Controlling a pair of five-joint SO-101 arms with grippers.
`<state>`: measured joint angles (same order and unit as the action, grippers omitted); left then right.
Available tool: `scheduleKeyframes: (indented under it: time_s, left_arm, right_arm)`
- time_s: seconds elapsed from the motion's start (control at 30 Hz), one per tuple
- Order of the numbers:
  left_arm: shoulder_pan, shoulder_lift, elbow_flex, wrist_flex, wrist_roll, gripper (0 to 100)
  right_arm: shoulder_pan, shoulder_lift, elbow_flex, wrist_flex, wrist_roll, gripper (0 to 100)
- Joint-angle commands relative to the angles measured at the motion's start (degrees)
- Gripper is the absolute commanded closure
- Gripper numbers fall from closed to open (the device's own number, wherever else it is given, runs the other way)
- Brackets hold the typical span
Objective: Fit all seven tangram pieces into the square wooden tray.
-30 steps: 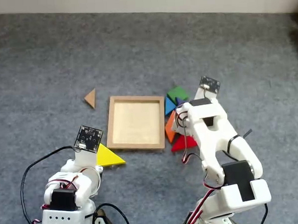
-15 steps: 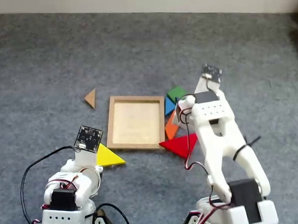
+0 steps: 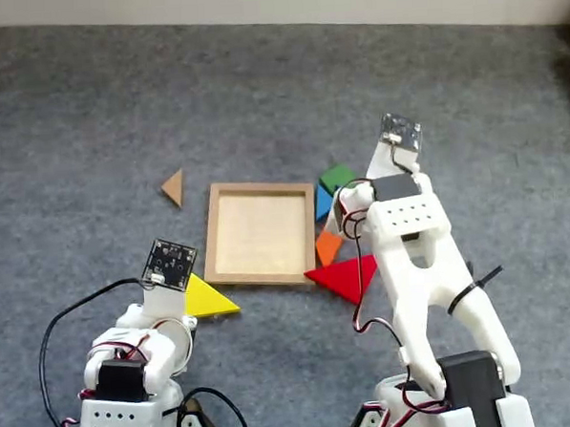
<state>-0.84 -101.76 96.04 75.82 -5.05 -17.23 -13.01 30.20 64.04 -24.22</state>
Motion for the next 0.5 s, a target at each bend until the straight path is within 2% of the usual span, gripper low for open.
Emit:
scheduleKeyframes:
  time_s: [0.0, 0.23, 0.37, 0.47]
  left_arm:
    - [-0.6, -2.9, 1.2, 0.2, -0.5, 99]
    - [-0.6, -2.9, 1.2, 0.2, -0.5, 99]
    - [-0.6, -2.9, 1.2, 0.2, -0.5, 99]
    - [-0.6, -2.9, 1.2, 0.2, -0.5, 99]
  right_arm:
    - [-0.9, -2.7, -1.9, 1.5, 9.5, 70.2]
    - [-0.6, -2.9, -0.7, 4.4, 41.1, 70.0]
    - [-0.8, -2.8, -0.6, 7.6, 54.4, 69.9]
    - [-2.3, -2.9, -0.6, 9.8, 57.9, 67.6]
